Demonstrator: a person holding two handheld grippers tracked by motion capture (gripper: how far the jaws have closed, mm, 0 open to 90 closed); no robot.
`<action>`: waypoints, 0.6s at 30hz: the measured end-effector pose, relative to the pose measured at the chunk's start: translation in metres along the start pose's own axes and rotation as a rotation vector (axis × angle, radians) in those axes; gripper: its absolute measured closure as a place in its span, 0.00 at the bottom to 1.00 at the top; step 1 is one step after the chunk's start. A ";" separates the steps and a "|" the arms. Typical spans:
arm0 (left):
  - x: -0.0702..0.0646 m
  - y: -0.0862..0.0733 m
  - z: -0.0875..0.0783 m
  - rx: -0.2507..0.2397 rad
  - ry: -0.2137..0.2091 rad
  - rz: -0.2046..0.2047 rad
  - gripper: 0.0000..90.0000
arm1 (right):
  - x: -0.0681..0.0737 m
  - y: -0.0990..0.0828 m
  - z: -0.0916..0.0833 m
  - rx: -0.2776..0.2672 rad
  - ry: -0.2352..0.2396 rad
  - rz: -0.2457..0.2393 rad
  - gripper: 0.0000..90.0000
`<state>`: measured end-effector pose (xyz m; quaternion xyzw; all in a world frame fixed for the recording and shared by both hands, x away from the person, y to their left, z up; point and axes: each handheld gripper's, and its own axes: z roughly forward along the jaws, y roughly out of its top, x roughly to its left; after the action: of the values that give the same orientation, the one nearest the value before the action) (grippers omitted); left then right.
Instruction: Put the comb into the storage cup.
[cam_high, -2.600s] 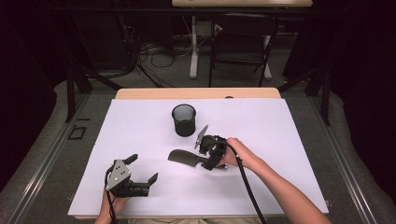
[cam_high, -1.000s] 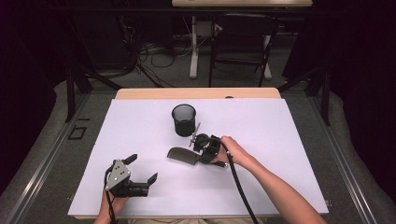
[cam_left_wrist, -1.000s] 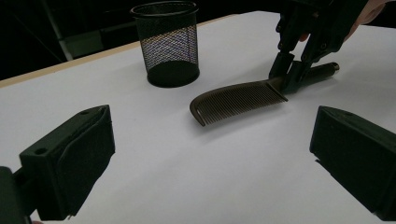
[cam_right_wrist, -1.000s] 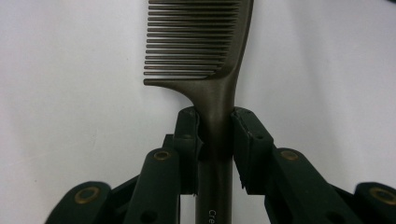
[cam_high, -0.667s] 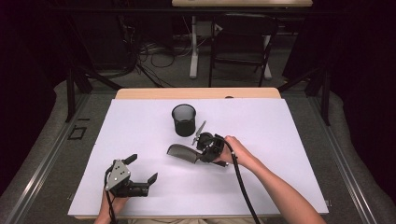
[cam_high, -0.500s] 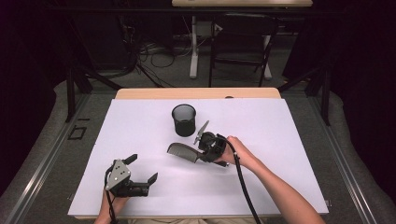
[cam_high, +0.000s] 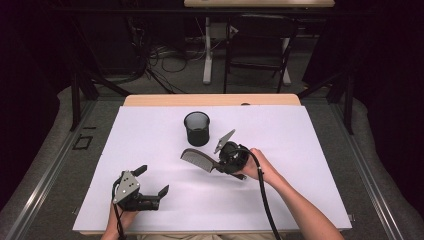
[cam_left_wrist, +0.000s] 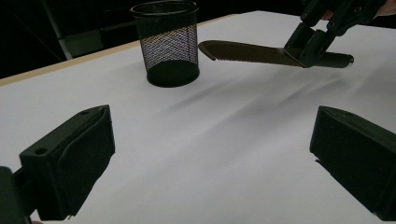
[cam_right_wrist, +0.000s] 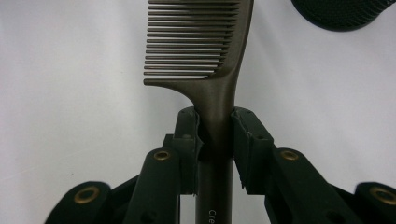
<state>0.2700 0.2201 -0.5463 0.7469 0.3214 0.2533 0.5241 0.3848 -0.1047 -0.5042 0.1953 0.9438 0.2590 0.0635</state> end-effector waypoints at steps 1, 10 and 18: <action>0.000 0.000 0.000 0.000 -0.001 0.002 0.00 | 0.000 -0.001 -0.001 0.004 -0.003 0.010 0.81; 0.000 0.000 -0.001 -0.002 0.001 0.003 0.00 | -0.001 -0.009 -0.003 -0.022 -0.012 0.024 0.81; 0.000 0.000 -0.001 -0.003 0.002 0.003 0.00 | 0.000 -0.013 -0.006 -0.064 -0.021 0.031 0.81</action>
<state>0.2695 0.2205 -0.5460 0.7464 0.3205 0.2552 0.5244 0.3786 -0.1177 -0.5055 0.2106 0.9311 0.2879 0.0755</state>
